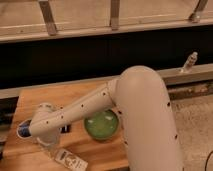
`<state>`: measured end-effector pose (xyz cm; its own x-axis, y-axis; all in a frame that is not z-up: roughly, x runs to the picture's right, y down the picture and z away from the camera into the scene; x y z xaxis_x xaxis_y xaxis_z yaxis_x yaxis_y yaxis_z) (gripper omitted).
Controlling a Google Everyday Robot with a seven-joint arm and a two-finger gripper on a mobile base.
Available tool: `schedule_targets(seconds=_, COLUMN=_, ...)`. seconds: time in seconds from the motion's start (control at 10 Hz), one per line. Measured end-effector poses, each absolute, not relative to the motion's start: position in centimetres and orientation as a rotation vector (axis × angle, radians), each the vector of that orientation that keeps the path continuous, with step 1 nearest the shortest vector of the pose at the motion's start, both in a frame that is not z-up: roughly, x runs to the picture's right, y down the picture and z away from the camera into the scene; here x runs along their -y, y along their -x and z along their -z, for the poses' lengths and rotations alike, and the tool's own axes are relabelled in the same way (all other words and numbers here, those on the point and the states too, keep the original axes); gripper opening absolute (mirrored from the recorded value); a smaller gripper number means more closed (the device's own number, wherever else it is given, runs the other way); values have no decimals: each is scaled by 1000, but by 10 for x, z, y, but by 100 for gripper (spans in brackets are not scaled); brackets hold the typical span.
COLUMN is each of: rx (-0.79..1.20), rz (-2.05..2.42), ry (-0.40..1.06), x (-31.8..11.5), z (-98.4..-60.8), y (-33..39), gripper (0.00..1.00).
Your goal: Stand the bottle upright
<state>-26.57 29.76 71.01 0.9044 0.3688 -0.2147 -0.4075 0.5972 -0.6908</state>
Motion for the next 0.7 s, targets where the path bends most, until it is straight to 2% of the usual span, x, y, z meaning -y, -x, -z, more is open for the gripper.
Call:
schedule_targets(seconds=0.4, rx=-28, rz=-461, ry=790, x=-276, z=-707, y=260, gripper=0)
schedule_targets(seconds=0.7, rx=90, rz=-517, ry=785, x=-237, z=-716, y=236, gripper=0)
